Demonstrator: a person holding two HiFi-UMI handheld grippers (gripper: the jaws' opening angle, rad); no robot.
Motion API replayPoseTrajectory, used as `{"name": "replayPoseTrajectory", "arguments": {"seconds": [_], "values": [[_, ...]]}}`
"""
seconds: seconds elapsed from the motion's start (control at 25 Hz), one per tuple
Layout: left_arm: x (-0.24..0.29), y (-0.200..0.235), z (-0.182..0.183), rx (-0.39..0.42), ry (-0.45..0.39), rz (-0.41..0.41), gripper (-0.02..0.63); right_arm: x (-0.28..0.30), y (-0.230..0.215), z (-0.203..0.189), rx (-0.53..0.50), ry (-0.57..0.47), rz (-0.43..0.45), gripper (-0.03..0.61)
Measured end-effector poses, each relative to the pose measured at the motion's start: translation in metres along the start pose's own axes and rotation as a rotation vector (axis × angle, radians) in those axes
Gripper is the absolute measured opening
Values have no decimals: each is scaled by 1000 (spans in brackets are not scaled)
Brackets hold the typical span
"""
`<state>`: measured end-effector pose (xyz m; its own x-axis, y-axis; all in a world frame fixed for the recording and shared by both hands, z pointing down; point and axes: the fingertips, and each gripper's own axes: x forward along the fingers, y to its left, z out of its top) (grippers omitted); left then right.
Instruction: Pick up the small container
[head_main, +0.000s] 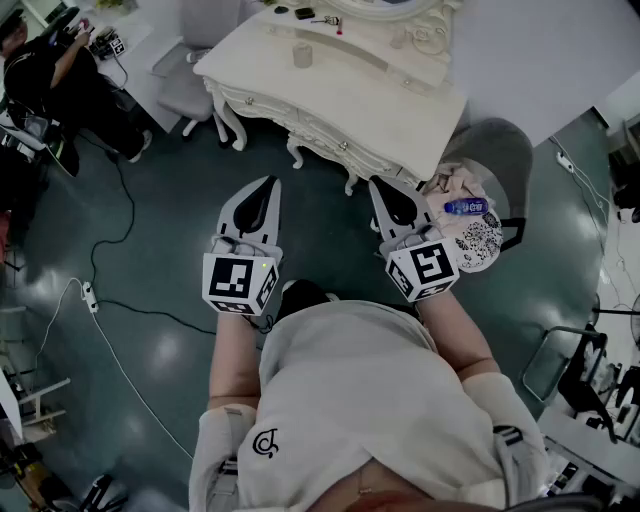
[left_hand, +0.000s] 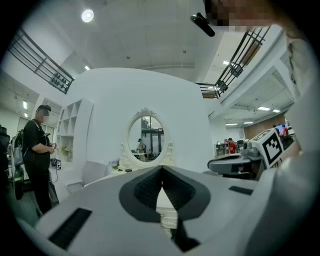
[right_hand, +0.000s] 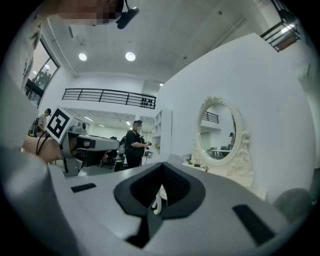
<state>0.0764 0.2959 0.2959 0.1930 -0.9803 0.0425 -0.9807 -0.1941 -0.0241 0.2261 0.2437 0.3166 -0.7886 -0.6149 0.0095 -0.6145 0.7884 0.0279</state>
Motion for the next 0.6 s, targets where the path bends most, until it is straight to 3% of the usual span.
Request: {"name": "replayPoseTrajectory", "arguments": {"seconds": [0.6], "values": [[16,19,0,-21,-1,2,12,25,-1,0,46,-7,14,3]]}}
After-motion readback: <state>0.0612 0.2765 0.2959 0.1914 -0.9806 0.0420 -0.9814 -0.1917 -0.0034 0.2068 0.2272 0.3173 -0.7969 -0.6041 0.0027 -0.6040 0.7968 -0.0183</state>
